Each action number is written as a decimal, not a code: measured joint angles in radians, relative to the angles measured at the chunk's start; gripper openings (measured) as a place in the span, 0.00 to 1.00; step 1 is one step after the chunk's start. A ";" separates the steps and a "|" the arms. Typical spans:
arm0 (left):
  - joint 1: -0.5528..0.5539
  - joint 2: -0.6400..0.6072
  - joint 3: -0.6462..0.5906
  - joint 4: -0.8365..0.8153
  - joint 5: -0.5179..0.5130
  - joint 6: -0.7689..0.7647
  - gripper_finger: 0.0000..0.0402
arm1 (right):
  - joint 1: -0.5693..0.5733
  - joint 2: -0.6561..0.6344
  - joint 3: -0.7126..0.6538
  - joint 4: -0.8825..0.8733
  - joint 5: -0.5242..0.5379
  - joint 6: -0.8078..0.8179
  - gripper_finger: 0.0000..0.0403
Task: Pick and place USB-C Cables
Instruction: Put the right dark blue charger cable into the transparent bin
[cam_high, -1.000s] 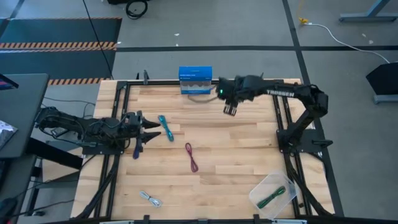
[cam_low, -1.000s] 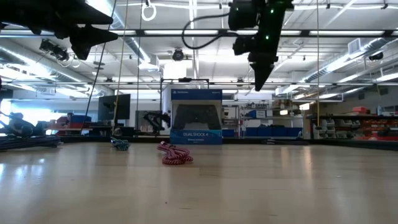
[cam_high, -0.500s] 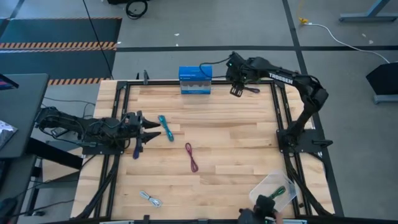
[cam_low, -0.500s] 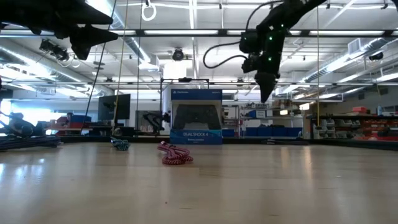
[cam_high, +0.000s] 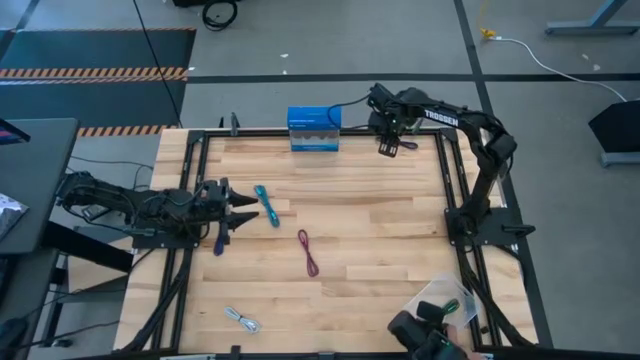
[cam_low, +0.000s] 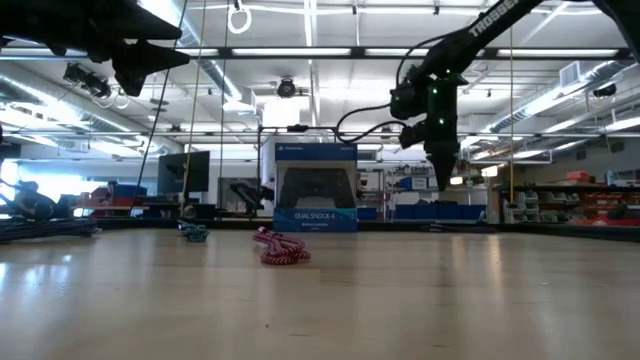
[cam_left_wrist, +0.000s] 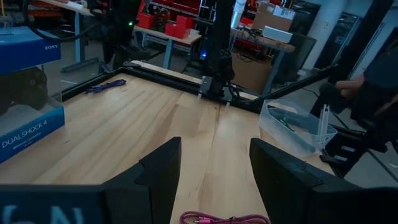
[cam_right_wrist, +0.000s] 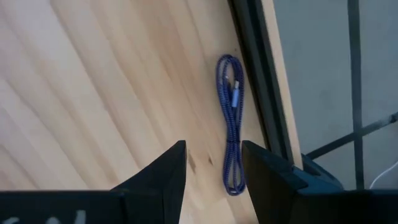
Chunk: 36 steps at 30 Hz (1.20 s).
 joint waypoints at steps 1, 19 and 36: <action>0.000 0.000 0.000 0.001 0.000 0.000 0.50 | -0.008 0.005 0.001 0.002 0.000 -0.007 0.40; 0.000 0.000 0.000 0.247 0.077 0.136 0.50 | -0.104 0.071 0.013 -0.017 -0.032 -0.050 0.40; 0.000 0.000 0.000 0.321 0.078 0.250 0.50 | -0.108 0.128 0.086 -0.184 -0.051 0.085 0.40</action>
